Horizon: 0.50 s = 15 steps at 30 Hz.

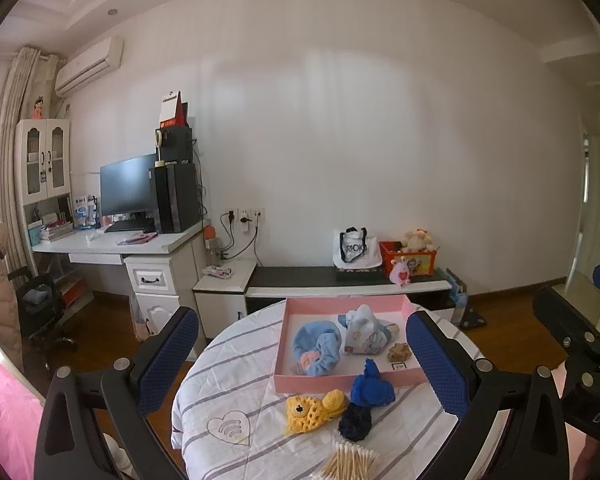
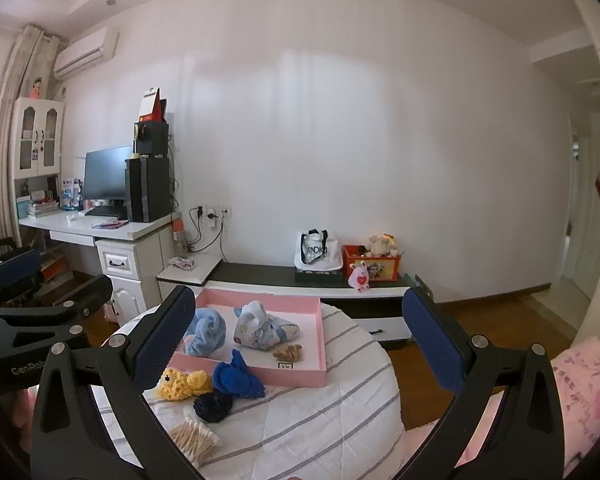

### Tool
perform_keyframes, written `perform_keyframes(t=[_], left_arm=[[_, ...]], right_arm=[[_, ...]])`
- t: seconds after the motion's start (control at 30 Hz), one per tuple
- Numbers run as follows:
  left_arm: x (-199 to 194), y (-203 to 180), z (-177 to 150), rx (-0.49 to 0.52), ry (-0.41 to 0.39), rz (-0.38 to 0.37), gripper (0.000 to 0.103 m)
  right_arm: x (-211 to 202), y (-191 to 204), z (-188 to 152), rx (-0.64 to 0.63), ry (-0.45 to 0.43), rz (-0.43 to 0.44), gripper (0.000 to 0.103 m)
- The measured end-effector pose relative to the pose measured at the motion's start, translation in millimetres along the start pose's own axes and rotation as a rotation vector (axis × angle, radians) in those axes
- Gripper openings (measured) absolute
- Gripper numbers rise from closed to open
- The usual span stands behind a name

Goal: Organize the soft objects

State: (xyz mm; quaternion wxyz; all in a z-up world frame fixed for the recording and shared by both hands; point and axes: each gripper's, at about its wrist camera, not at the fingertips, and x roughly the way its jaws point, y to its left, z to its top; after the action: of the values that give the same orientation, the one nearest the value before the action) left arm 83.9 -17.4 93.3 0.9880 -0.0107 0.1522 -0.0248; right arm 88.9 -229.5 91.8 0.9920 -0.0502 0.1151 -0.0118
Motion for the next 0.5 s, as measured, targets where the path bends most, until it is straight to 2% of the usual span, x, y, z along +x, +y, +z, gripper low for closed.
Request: perform_keyframes(t=[0.27, 0.5], left_arm=[[13, 4, 0, 0.009, 0.043, 0.011, 0.103], [39, 12, -6, 0.013, 0.124, 0.024, 0.103]], right_arm=[[14, -1, -7, 0.001, 0.045, -0.005, 0.103], [39, 0, -20, 0.003, 0.134, -0.004, 0.103]])
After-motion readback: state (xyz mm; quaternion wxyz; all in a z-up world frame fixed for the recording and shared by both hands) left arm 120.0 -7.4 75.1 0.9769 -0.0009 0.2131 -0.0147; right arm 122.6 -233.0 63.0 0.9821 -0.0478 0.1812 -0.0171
